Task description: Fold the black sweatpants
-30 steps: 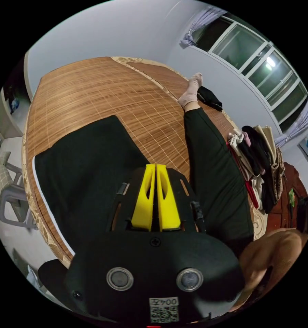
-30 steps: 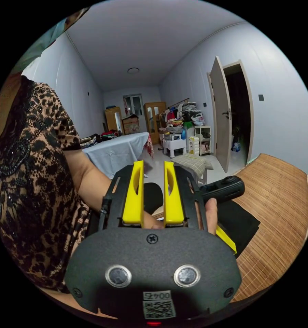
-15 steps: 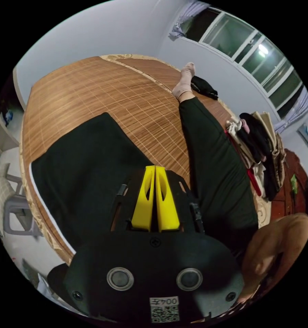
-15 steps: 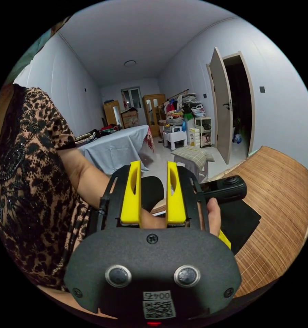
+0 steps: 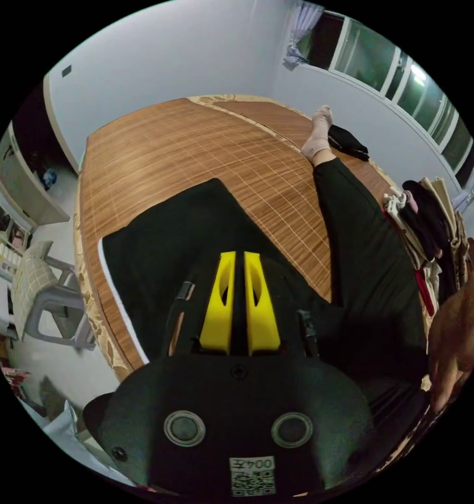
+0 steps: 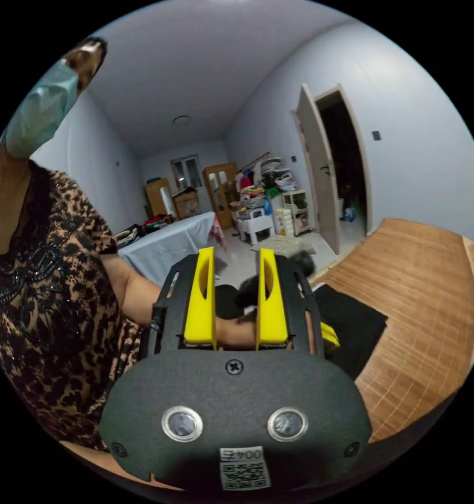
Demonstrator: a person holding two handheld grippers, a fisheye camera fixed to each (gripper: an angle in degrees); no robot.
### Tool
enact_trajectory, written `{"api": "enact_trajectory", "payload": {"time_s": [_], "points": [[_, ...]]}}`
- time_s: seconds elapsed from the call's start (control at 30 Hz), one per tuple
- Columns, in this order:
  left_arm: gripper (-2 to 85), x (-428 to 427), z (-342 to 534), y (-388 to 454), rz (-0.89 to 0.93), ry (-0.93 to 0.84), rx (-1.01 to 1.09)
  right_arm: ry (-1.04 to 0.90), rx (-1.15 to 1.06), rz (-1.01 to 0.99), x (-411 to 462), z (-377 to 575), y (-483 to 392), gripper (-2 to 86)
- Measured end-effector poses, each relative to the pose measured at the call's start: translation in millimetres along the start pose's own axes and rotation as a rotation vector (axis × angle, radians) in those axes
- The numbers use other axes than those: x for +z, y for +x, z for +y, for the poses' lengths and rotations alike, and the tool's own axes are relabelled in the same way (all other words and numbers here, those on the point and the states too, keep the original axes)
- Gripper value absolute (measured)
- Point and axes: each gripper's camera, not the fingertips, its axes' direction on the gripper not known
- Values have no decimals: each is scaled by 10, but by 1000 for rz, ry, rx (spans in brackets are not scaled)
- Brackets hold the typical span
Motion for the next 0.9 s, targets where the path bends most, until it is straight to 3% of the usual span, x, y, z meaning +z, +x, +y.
{"api": "enact_trajectory", "payload": {"time_s": [0.13,0.27,0.9], "points": [[69,-66,185,-210,-67,44,-63,-79,285,206,79,385,793,132],[84,-43,294,-356,-87,75,-112,-180,458,241,307,663,1439,127],[82,245,740,-440,-133,95,-104,-690,391,591,1984,440,3577,114]]}}
